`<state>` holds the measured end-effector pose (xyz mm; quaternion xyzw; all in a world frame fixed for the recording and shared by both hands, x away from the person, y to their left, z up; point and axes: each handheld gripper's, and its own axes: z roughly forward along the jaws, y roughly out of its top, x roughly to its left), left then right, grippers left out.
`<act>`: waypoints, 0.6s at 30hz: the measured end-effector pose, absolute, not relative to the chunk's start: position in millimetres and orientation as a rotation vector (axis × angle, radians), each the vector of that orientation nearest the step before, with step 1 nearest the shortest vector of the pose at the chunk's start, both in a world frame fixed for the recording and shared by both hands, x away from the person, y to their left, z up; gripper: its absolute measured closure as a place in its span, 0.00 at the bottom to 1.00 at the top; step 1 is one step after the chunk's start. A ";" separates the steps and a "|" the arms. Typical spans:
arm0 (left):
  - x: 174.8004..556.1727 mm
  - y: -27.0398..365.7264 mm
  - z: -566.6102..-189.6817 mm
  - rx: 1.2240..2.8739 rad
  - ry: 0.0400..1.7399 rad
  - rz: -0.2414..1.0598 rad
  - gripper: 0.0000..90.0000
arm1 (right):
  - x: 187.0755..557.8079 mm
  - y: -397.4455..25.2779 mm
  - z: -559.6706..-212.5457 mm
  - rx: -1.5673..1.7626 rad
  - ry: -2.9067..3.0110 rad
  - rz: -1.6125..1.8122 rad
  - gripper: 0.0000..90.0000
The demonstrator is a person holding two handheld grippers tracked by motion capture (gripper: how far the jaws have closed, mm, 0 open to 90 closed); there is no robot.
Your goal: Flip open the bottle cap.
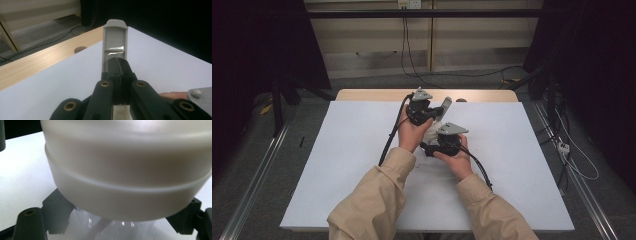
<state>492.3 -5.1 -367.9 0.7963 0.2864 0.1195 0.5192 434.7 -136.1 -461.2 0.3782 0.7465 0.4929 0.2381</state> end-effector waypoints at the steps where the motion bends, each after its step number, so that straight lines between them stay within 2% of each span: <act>1: 492.3 -5.1 -367.9 1.909 0.686 0.287 1.00 | 434.7 -136.1 -461.1 1.036 2.046 1.350 0.21; 18: 494.0 -8.4 -370.0 1.926 0.677 0.294 1.00 | 434.7 -136.6 -460.8 1.031 2.053 1.348 0.21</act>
